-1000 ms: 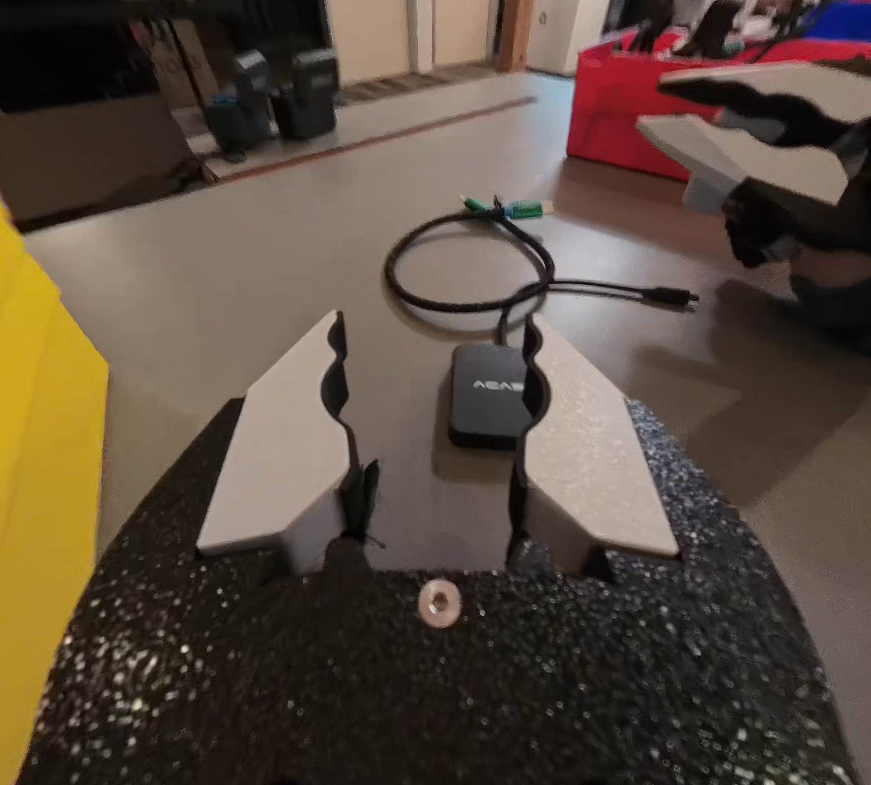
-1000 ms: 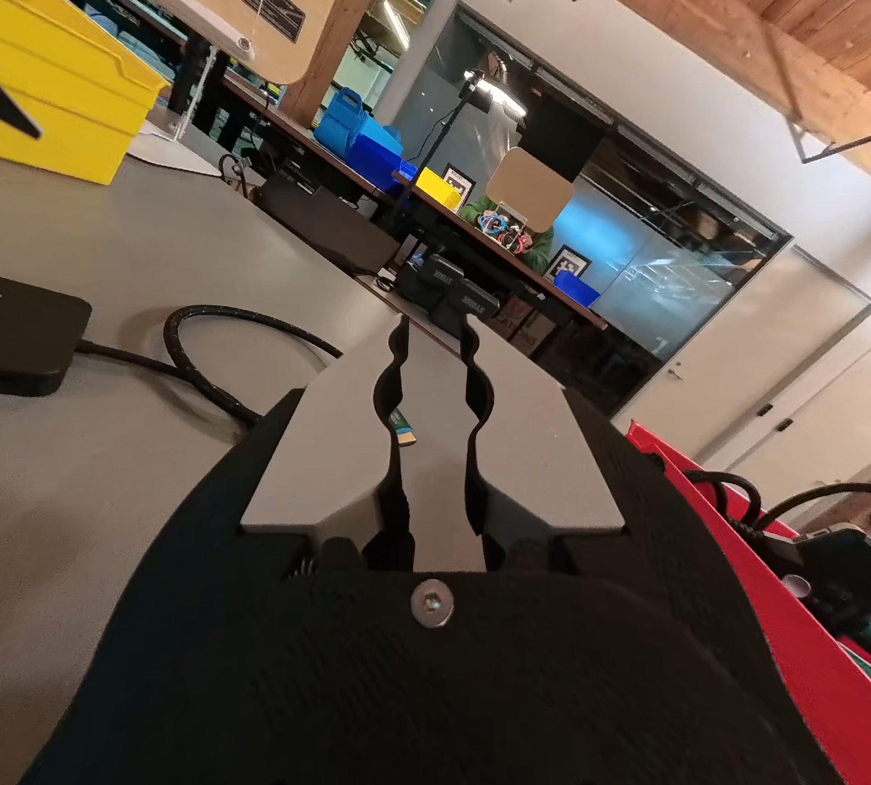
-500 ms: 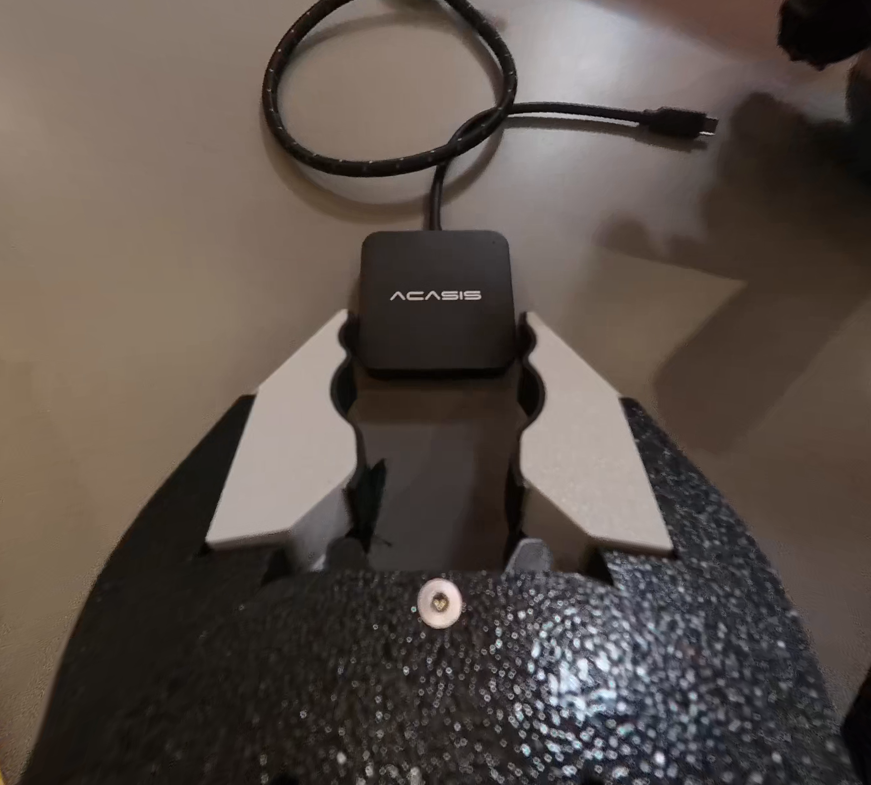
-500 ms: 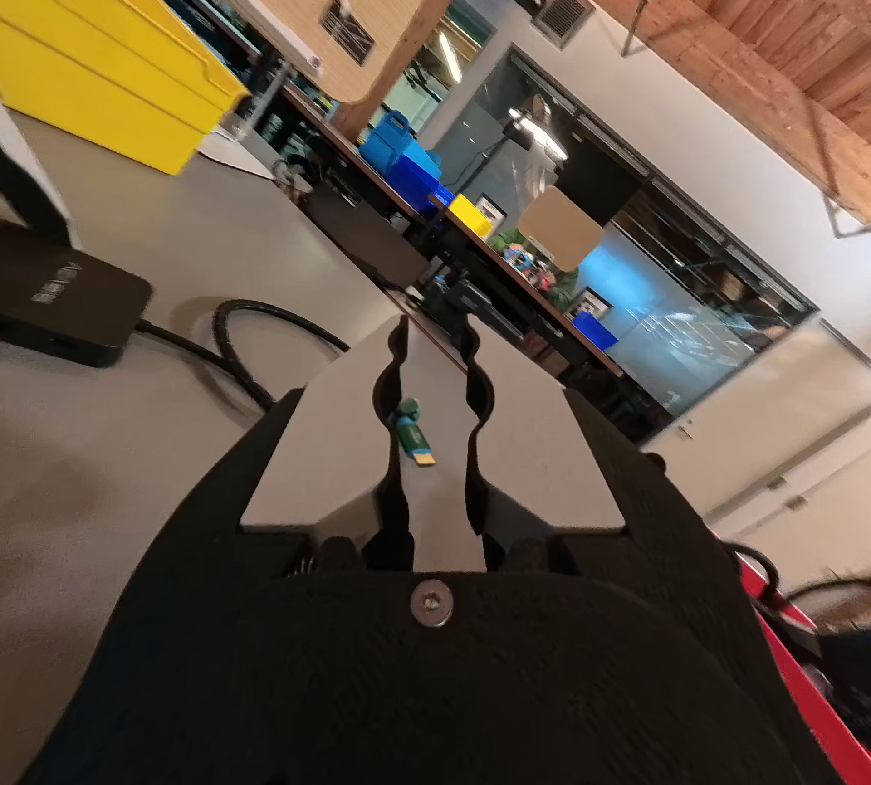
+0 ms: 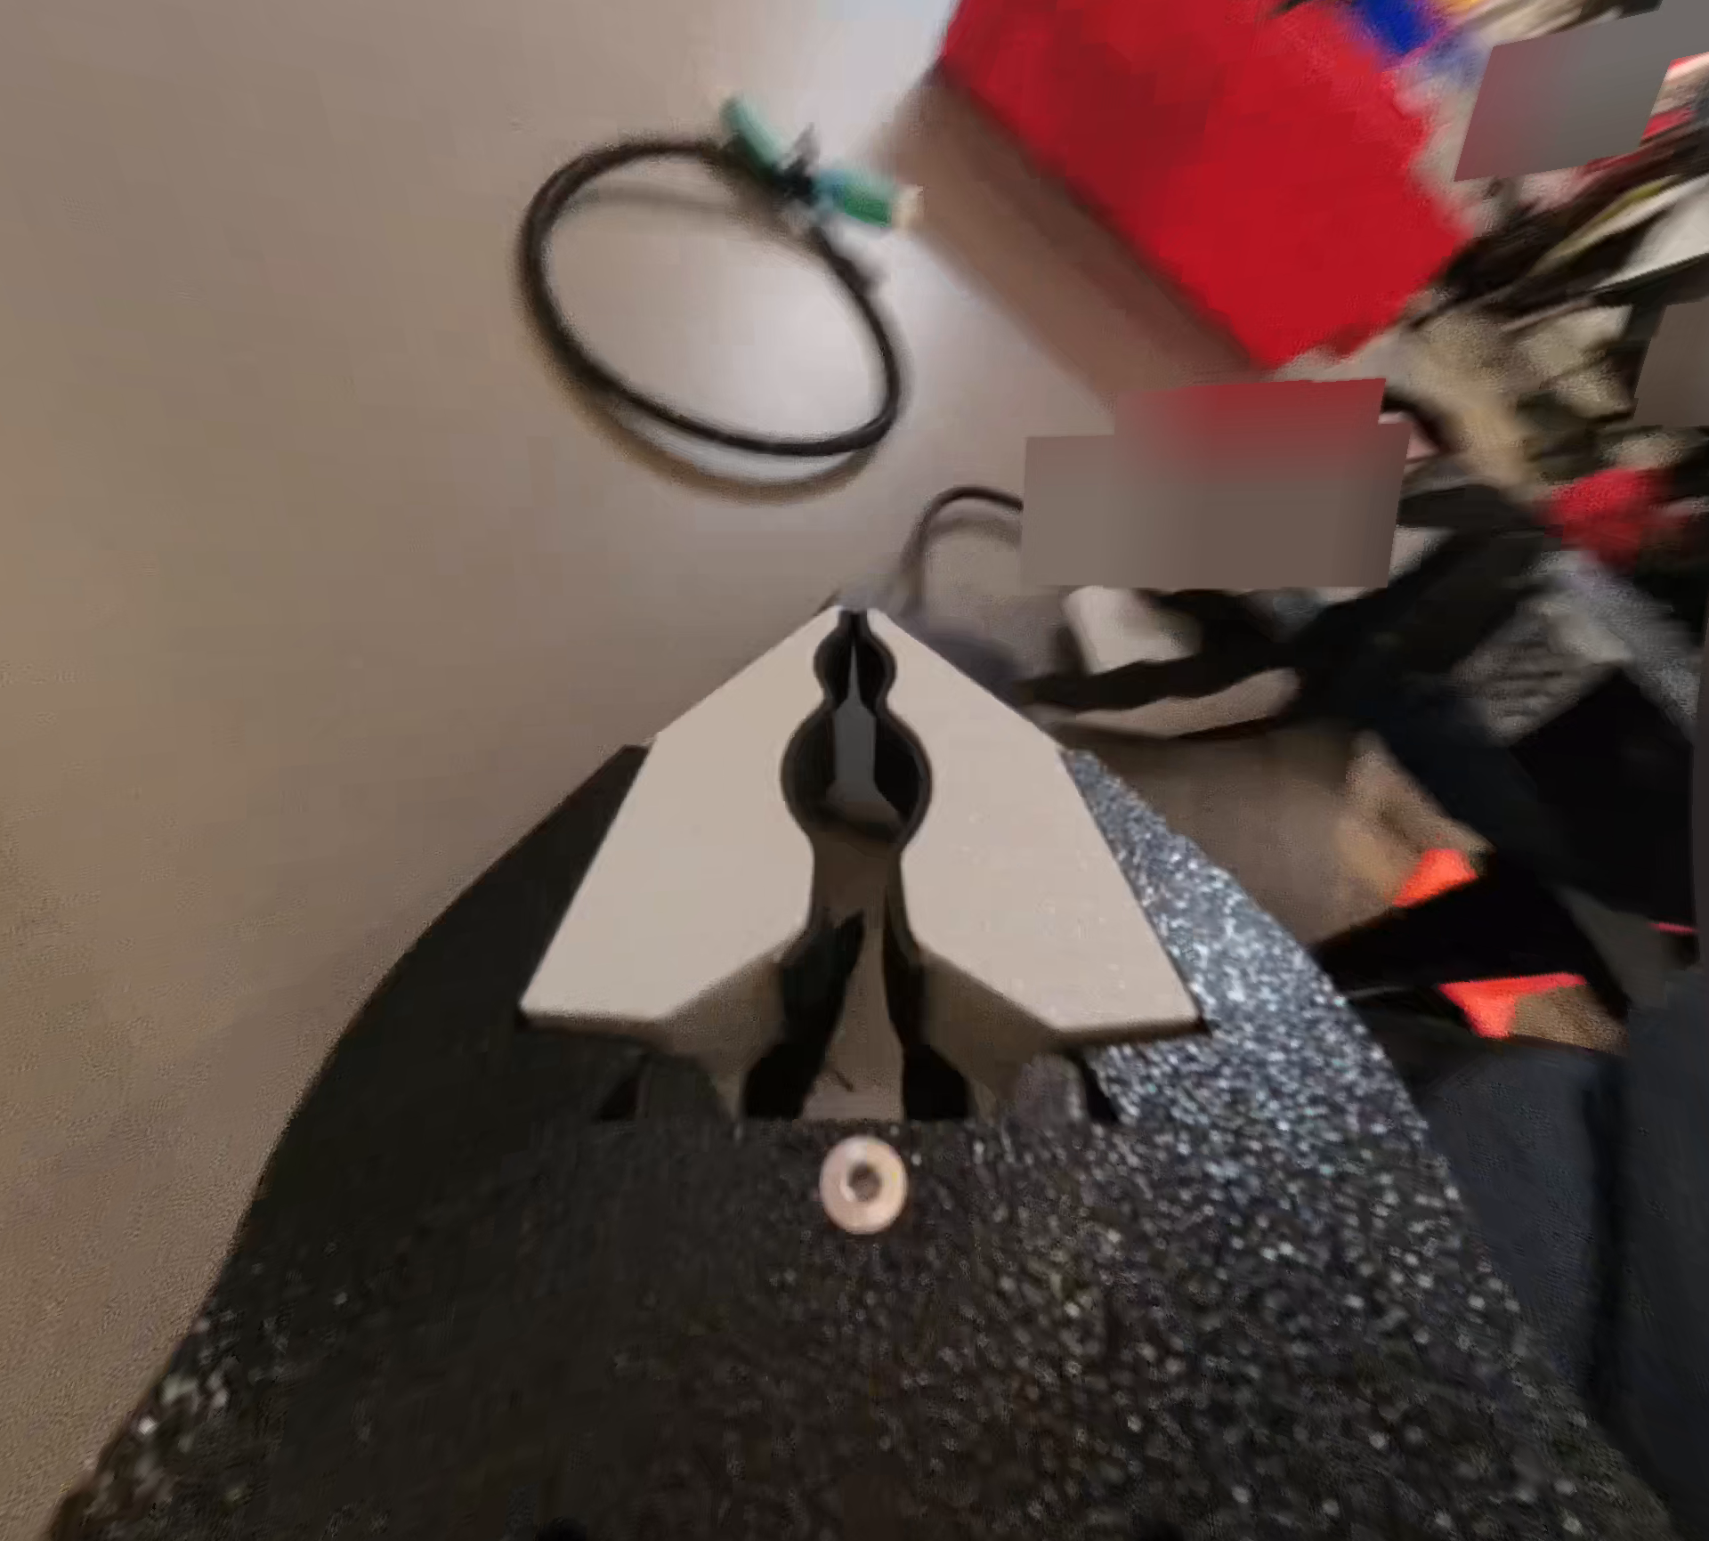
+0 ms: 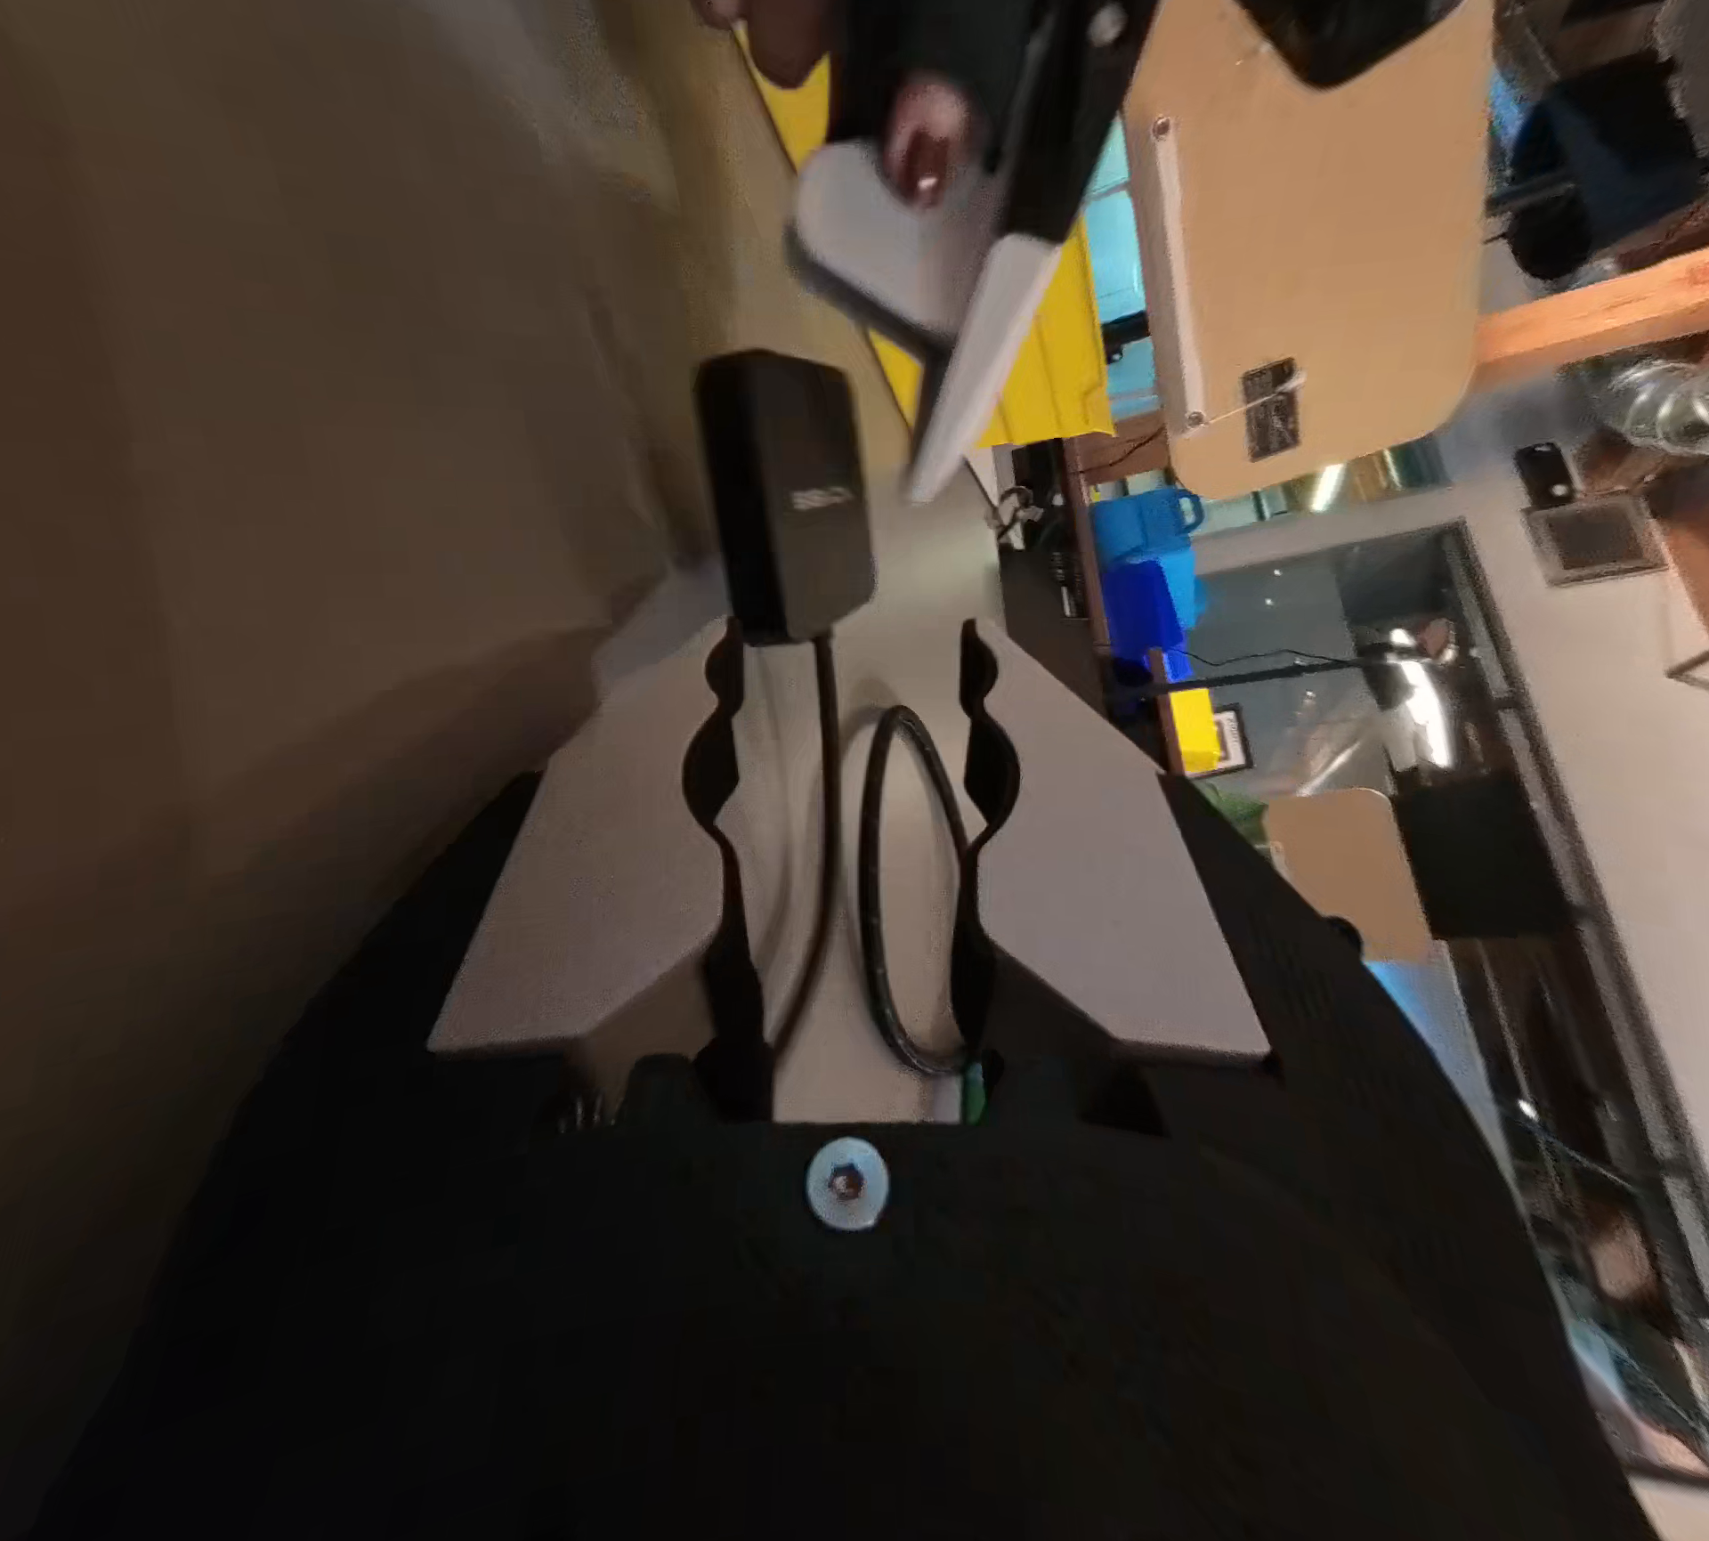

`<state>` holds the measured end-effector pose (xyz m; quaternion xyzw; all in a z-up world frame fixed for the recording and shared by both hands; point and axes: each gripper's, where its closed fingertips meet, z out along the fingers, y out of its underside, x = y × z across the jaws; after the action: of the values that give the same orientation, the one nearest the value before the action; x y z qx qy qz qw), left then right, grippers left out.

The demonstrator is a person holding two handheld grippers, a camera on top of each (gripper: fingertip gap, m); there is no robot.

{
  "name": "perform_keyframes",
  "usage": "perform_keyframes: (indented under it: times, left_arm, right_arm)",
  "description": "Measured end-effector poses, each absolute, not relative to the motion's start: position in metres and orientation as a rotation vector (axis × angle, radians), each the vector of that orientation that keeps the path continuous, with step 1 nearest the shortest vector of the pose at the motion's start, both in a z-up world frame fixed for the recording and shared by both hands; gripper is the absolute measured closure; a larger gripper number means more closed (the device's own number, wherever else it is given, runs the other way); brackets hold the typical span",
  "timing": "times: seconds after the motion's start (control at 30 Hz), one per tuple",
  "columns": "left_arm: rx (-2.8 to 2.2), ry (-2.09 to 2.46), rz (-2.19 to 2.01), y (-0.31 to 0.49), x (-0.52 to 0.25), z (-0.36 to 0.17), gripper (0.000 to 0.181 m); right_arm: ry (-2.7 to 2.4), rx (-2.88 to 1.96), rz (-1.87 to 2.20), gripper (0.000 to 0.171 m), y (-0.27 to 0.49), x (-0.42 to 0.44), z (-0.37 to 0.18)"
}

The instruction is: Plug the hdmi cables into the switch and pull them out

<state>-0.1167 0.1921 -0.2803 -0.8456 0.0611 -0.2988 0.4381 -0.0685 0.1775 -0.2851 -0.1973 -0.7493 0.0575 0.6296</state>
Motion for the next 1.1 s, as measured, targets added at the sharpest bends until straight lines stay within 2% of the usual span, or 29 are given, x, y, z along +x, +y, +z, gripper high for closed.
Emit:
perform_keyframes:
  times: [0.07, 0.17, 0.2, 0.3, 0.33, 0.4, 0.6, 0.73, 0.77, 1.1]
  left_arm:
    - [-2.003, 0.082, -0.942, 0.191, -0.113, -0.260, 0.181]
    - [-2.028, 0.089, -0.885, 0.192, -0.120, -0.265, 0.181]
    - [-2.041, 0.101, -0.878, 0.190, -0.119, -0.266, 0.174]
    - [-2.183, 0.184, -0.831, 0.180, -0.109, -0.279, 0.102]
    - [-2.235, 0.228, -0.771, 0.177, -0.107, -0.286, 0.089]
    - [-2.308, 0.339, -0.621, 0.173, -0.103, -0.299, 0.079]
    - [-2.447, 0.587, -0.173, 0.168, -0.110, -0.330, 0.087]
    - [-2.446, 0.583, -0.194, 0.167, -0.106, -0.327, 0.117]
    - [-2.452, 0.564, -0.194, 0.167, -0.108, -0.327, 0.117]
    - [-2.370, 0.371, -0.765, 0.162, -0.091, -0.309, 0.117]
  right_arm:
    - [-1.736, -0.451, 0.144, 0.128, 0.174, -0.070, -0.289]
    - [-1.729, -0.467, 0.159, 0.131, 0.172, -0.072, -0.287]
    - [-1.734, -0.474, 0.154, 0.132, 0.173, -0.072, -0.289]
    - [-1.725, -0.513, 0.141, 0.134, 0.181, -0.071, -0.290]
    - [-1.719, -0.528, 0.157, 0.134, 0.182, -0.070, -0.289]
    - [-1.704, -0.563, 0.178, 0.137, 0.186, -0.069, -0.288]
    - [-1.684, -0.664, 0.322, 0.137, 0.189, -0.064, -0.280]
    - [-1.823, -0.750, 0.478, 0.132, 0.174, -0.062, -0.291]
    - [-1.865, -0.758, 0.490, 0.130, 0.171, -0.061, -0.295]
    - [-1.896, -0.531, 0.172, 0.130, 0.161, -0.075, -0.300]
